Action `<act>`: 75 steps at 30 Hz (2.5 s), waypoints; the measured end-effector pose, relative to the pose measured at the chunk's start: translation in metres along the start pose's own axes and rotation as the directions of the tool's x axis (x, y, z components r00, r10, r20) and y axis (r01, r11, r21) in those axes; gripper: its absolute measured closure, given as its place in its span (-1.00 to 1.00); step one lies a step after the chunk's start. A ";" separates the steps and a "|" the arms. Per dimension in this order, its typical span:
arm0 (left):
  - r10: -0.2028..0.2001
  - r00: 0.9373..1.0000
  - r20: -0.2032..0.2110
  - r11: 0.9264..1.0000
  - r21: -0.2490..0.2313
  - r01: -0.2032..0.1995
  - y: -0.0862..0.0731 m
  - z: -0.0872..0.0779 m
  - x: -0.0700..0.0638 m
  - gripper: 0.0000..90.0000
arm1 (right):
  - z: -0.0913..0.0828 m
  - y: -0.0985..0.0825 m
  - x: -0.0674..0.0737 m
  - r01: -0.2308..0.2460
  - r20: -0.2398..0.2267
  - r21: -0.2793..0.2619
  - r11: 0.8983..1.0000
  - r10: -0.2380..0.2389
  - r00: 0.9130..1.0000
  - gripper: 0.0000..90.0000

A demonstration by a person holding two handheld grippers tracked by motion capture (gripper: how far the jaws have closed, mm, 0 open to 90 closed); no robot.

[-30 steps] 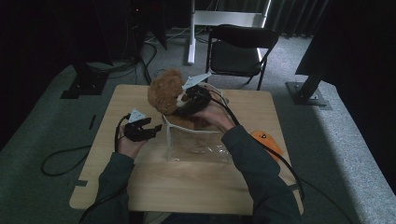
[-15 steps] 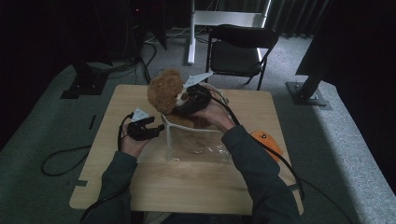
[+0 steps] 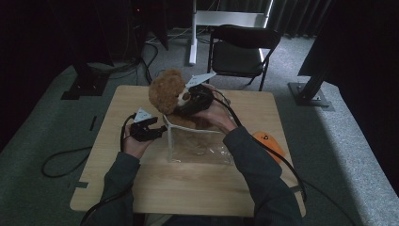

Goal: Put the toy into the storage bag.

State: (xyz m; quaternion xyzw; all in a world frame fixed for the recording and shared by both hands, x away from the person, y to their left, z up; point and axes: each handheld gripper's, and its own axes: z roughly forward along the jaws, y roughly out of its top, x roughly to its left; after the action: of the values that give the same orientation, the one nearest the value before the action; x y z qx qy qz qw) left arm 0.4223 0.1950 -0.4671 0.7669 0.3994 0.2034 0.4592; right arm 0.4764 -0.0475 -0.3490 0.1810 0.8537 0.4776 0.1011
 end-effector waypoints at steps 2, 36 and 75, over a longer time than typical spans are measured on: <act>-0.001 1.000 0.000 1.000 0.000 0.001 0.000 0.000 0.000 -0.15 | -0.001 0.001 0.001 -0.002 0.001 -0.012 1.000 0.002 1.000 -0.76; 0.009 1.000 -0.020 1.000 0.008 -0.009 0.000 0.001 -0.002 -0.09 | -0.013 -0.004 0.000 -0.011 -0.016 -0.008 1.000 0.011 1.000 -0.32; 0.013 1.000 -0.021 1.000 0.001 -0.013 0.001 0.001 -0.004 -0.07 | -0.007 -0.003 -0.002 -0.051 0.030 0.068 0.996 0.049 0.998 -0.25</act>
State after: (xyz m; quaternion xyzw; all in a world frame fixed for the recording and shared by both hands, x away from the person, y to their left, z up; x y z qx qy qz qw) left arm 0.4212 0.1906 -0.4665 0.7674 0.3993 0.2143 0.4536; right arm 0.4754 -0.0551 -0.3483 0.2127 0.8634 0.4476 0.0950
